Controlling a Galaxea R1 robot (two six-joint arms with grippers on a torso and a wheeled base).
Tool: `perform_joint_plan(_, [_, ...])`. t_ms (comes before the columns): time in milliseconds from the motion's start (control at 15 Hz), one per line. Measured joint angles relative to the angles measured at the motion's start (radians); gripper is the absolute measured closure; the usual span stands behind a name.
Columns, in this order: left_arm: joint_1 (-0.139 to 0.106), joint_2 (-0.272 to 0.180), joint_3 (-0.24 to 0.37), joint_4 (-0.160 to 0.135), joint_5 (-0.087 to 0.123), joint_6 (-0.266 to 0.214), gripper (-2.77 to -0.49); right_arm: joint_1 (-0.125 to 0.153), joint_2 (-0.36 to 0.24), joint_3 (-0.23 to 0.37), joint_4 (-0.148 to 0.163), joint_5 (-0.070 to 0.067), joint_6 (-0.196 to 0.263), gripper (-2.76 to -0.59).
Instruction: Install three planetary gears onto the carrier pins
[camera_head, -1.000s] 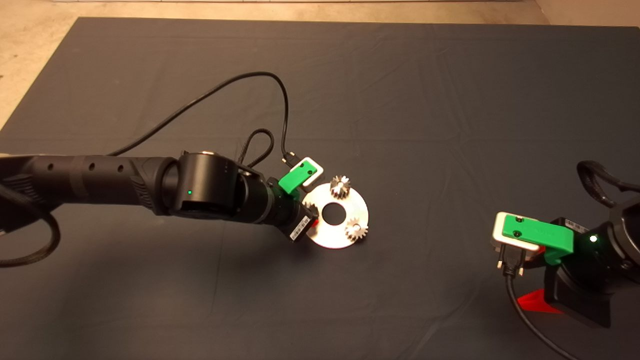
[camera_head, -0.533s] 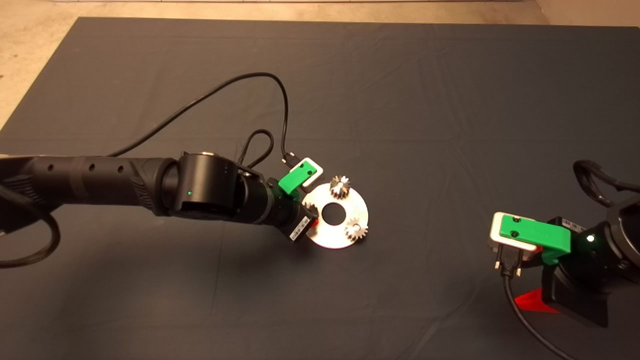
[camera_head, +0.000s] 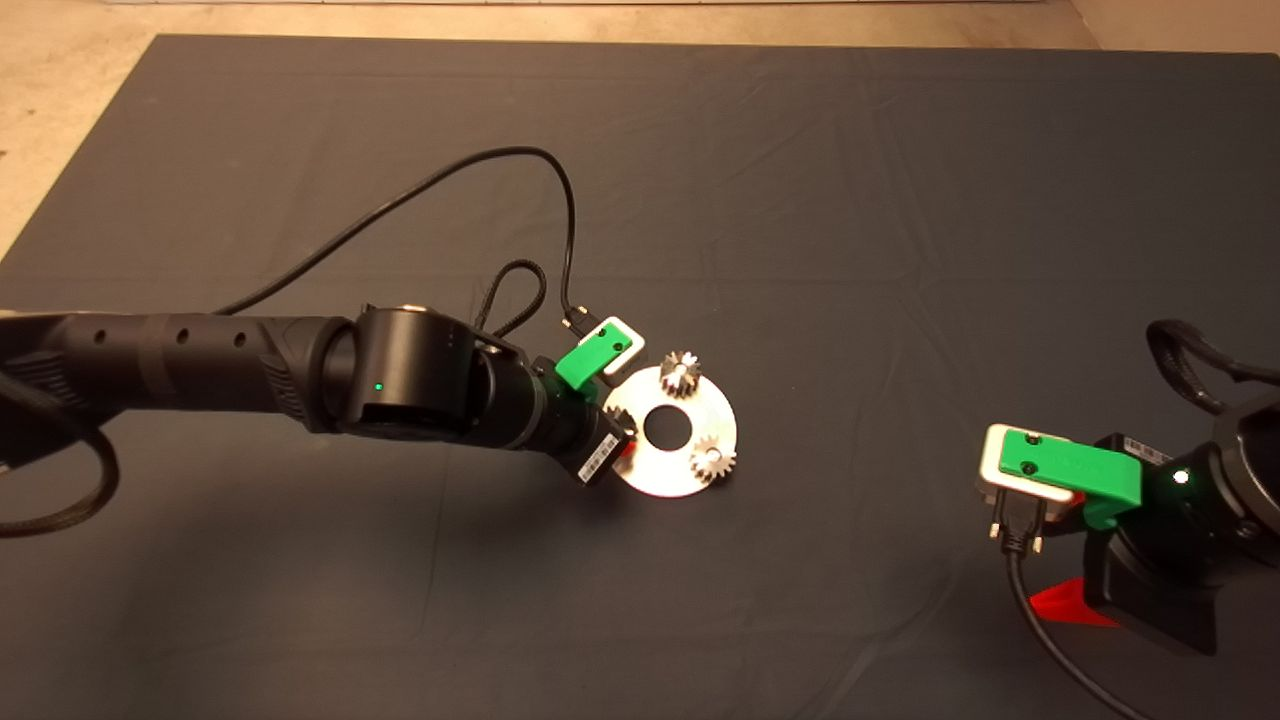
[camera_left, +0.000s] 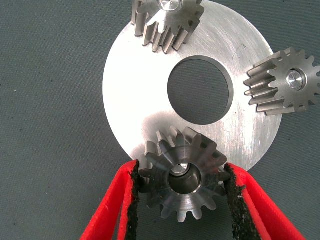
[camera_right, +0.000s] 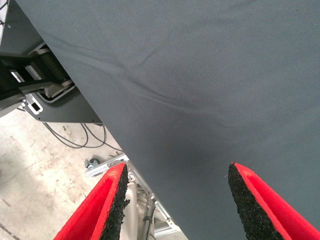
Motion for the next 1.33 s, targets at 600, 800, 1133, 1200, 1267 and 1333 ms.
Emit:
perform_joint_plan(600, [0.0,0.006,0.0,0.0,-0.001,0.002,-1.16,0.0,0.0,0.0,0.0,0.0,0.0,-1.47])
perform_joint_plan(800, [0.0,0.006,0.0,0.0,-0.001,0.002,-1.16,0.0,0.0,0.0,0.0,0.0,0.0,-1.47])
perform_joint_plan(1133, [0.0,0.006,0.0,0.0,0.0,0.002,-1.16,0.0,0.0,0.0,0.0,0.0,0.0,-1.47])
perform_joint_plan(1200, [0.0,0.006,0.0,-0.001,0.003,0.002,-1.16,0.0,0.0,0.0,0.0,0.0,0.0,-1.47])
perform_joint_plan(1267, [-0.001,0.009,0.0,-0.005,0.022,0.004,-1.16,0.0,0.0,0.0,0.0,0.0,0.0,-1.47])
perform_joint_plan(1333, [-0.002,0.015,0.0,-0.019,0.05,0.012,-1.16,0.0,0.0,0.0,0.0,0.0,0.0,-1.47])
